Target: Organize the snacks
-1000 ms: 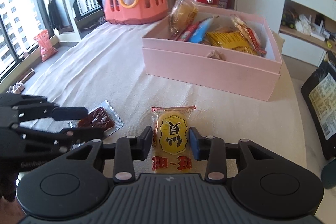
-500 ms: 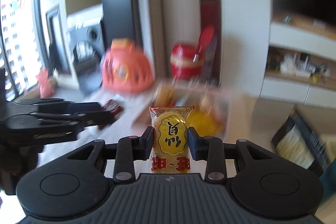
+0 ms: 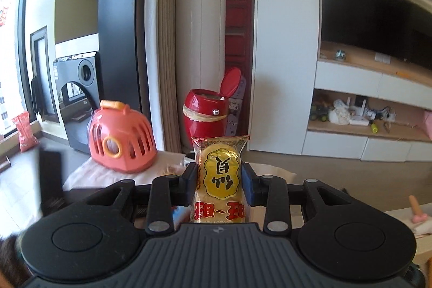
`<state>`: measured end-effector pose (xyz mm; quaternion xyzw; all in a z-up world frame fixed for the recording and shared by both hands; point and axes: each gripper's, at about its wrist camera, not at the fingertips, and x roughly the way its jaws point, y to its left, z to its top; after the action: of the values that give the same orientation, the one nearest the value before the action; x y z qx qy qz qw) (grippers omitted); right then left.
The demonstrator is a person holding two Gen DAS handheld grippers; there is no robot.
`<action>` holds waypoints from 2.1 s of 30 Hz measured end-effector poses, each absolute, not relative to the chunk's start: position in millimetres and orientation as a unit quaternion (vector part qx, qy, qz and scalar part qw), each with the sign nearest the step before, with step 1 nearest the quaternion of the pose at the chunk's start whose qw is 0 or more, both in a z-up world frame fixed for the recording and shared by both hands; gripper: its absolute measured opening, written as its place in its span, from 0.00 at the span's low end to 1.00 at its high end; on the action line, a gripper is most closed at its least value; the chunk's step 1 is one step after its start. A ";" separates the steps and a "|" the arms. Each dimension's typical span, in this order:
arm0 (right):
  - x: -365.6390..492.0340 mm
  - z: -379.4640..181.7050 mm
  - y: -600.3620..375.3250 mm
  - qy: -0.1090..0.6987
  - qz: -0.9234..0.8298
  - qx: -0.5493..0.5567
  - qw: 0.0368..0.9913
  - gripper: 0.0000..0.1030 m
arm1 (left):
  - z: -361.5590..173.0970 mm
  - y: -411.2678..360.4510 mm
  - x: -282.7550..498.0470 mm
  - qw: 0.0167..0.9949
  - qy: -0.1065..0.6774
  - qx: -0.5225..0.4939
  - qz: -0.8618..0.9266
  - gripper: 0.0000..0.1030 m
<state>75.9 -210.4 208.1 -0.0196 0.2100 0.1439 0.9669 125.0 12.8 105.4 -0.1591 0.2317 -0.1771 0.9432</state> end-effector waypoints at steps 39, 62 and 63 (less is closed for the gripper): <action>56.8 3.4 -187.8 0.348 0.044 0.003 0.937 1.00 | 15.3 -15.3 31.2 0.948 0.317 0.013 -0.032 0.53; 53.8 0.9 -186.9 0.336 0.035 0.006 0.941 1.00 | 14.8 -18.0 32.5 0.948 0.315 0.017 -0.028 0.54; 53.8 0.9 -186.9 0.336 0.035 0.006 0.941 1.00 | 14.7 -18.0 32.6 0.948 0.315 0.017 -0.028 0.54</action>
<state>53.8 -186.9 0.9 0.0064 0.3364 0.0347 0.9410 32.6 -18.0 14.7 0.0175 0.3151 -0.0277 0.9485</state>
